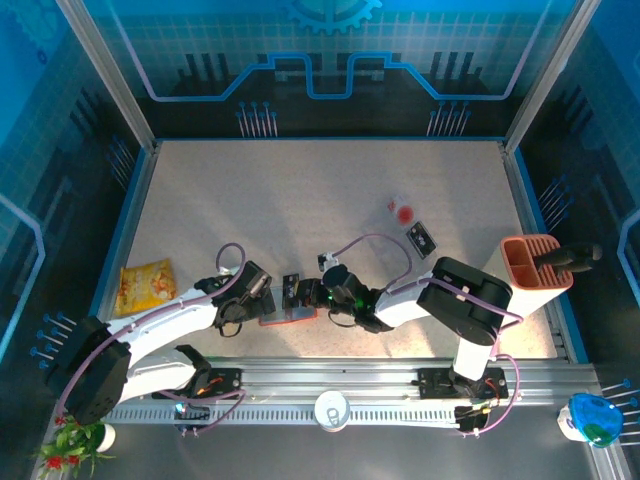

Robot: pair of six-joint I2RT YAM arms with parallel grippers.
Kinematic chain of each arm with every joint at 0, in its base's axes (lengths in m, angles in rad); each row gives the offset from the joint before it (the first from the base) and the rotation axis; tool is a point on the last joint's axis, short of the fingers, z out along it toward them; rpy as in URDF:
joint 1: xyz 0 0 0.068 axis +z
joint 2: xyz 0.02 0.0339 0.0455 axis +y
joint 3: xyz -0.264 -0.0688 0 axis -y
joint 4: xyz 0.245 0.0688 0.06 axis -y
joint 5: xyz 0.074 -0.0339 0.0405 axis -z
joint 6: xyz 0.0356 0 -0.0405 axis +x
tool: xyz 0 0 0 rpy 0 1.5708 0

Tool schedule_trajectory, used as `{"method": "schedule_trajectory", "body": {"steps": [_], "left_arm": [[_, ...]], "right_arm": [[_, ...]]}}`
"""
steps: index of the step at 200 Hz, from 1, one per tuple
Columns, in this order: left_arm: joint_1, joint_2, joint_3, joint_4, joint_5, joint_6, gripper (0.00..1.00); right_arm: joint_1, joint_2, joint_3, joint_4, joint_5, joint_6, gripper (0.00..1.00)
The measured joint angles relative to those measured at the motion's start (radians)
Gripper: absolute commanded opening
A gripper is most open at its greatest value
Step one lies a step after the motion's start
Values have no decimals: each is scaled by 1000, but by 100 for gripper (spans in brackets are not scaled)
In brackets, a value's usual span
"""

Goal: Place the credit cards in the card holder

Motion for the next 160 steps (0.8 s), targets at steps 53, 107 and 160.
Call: {"method": "schedule_trajectory", "body": {"steps": [53,107,160], "left_arm": [[1,1,0,0,0,0,99],[4,2,0,0,3,0,99],[4,2,0,0,4,0,99]], "right_arm": [[8,28,-10,45,-8,20,0],[12,47,-15,77,-20,34,0],[12,47,-36,92,-32,44,0]]}}
